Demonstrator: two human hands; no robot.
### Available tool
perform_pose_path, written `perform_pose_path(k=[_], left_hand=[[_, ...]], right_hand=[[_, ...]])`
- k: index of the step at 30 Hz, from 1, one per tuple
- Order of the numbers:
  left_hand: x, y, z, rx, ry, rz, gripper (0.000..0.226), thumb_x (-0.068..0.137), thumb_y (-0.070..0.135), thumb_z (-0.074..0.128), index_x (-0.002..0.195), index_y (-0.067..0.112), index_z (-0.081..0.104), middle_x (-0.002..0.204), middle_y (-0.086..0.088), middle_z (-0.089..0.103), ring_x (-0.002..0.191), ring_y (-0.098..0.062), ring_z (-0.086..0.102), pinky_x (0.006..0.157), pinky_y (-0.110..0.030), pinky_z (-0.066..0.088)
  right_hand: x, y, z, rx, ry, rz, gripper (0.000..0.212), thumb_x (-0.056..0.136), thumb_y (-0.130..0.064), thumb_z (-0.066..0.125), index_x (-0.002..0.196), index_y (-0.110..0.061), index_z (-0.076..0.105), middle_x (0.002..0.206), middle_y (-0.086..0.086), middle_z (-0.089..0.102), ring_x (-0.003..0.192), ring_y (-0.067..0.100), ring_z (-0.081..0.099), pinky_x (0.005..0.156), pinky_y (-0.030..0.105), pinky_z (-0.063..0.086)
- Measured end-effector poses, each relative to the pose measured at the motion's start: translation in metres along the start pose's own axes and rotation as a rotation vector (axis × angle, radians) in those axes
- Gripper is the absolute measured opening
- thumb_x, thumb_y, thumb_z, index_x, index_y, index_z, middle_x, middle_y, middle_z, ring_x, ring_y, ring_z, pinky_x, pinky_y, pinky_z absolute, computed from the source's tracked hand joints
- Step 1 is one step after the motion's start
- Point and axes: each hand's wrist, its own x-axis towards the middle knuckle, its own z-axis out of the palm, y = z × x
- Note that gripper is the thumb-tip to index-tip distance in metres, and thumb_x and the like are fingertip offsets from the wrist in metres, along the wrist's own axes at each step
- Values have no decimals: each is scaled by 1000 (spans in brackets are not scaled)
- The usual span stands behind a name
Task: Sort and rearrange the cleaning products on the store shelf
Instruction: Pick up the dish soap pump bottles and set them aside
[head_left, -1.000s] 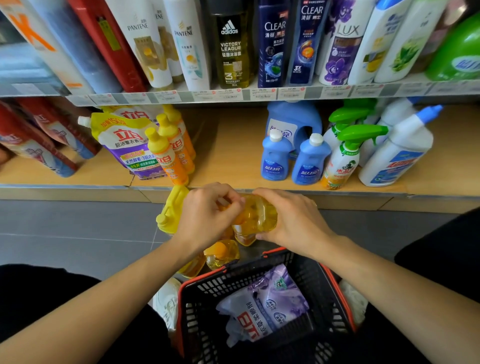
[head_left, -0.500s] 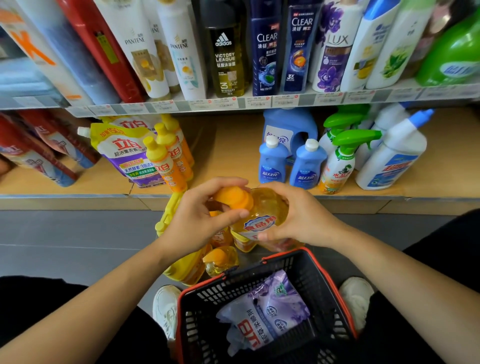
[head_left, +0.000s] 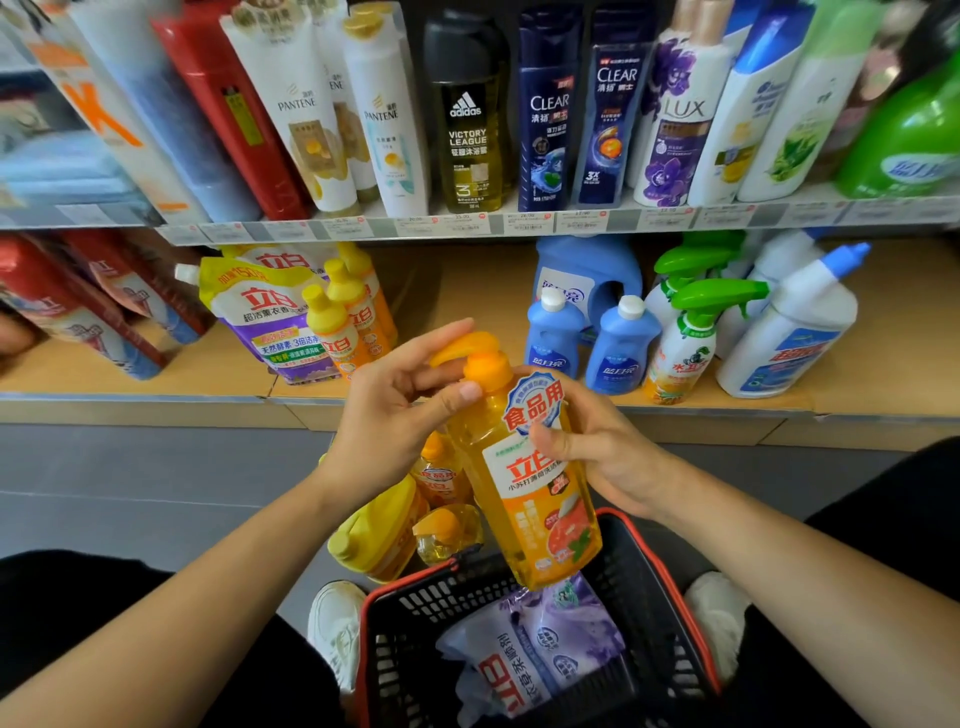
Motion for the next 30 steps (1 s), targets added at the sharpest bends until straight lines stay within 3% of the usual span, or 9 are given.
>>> perform_pose_path(k=[3, 5, 8, 11, 15, 19, 23, 25, 30], left_hand=[[0, -2, -2, 60, 49, 27, 43, 92, 22, 64, 134, 30, 58, 95, 4, 80, 97, -14, 75, 80, -27, 61], [0, -4, -4, 113, 96, 52, 36, 95, 25, 60, 131, 32, 60, 91, 4, 78, 87, -13, 74, 78, -24, 60], [-1, -7, -7, 237, 187, 93, 32, 96, 29, 60, 127, 35, 62, 103, 14, 75, 92, -13, 73, 76, -26, 61], [0, -9, -11, 341, 260, 149, 25, 94, 40, 64, 119, 42, 65, 105, 25, 72, 99, -12, 70, 79, -30, 61], [2, -6, -13, 253, 182, 124, 30, 95, 49, 60, 122, 40, 66, 106, 18, 74, 98, -14, 72, 78, -28, 62], [3, -5, -12, 150, 167, 88, 26, 100, 32, 57, 123, 28, 69, 95, 5, 76, 88, -19, 73, 71, -24, 59], [2, -3, -9, 132, 201, 69, 26, 93, 41, 68, 116, 29, 73, 90, 3, 76, 83, -17, 73, 70, -27, 60], [1, -4, -9, 216, 217, 96, 23, 91, 39, 70, 112, 32, 73, 93, 6, 77, 88, -18, 73, 73, -29, 61], [3, -1, -15, 276, 114, 127, 26, 93, 29, 65, 119, 31, 69, 105, 21, 75, 98, -7, 71, 78, -15, 55]], right_hand=[[1, 2, 2, 41, -5, 44, 76, 68, -40, 89, 132, -15, 57, 129, 19, 64, 120, 37, 61, 97, 44, 52], [2, 1, 4, 73, -26, 58, 62, 71, -40, 87, 126, -20, 63, 125, 16, 67, 116, 33, 65, 93, 40, 54], [2, 0, 7, 102, -49, 65, 44, 77, -40, 83, 116, -26, 69, 118, 11, 71, 110, 28, 69, 87, 35, 56], [4, -1, 8, 101, -29, 72, 44, 75, -44, 83, 112, -26, 71, 116, 11, 72, 107, 27, 70, 84, 34, 57], [4, -1, 8, 126, 8, 74, 47, 67, -52, 86, 106, -28, 75, 111, 8, 75, 101, 23, 72, 80, 32, 58], [4, -2, 8, 163, -3, 84, 51, 66, -53, 87, 107, -27, 75, 113, 9, 74, 102, 24, 72, 81, 34, 58], [2, 0, 8, 118, -7, 102, 46, 68, -52, 86, 105, -27, 75, 111, 10, 74, 101, 24, 72, 81, 33, 58], [2, 3, 8, 96, -8, 106, 44, 70, -51, 85, 106, -28, 75, 111, 9, 75, 101, 24, 72, 81, 32, 57], [4, 4, 5, 81, 14, 109, 45, 72, -52, 84, 108, -27, 74, 113, 10, 74, 103, 25, 72, 82, 33, 57]])
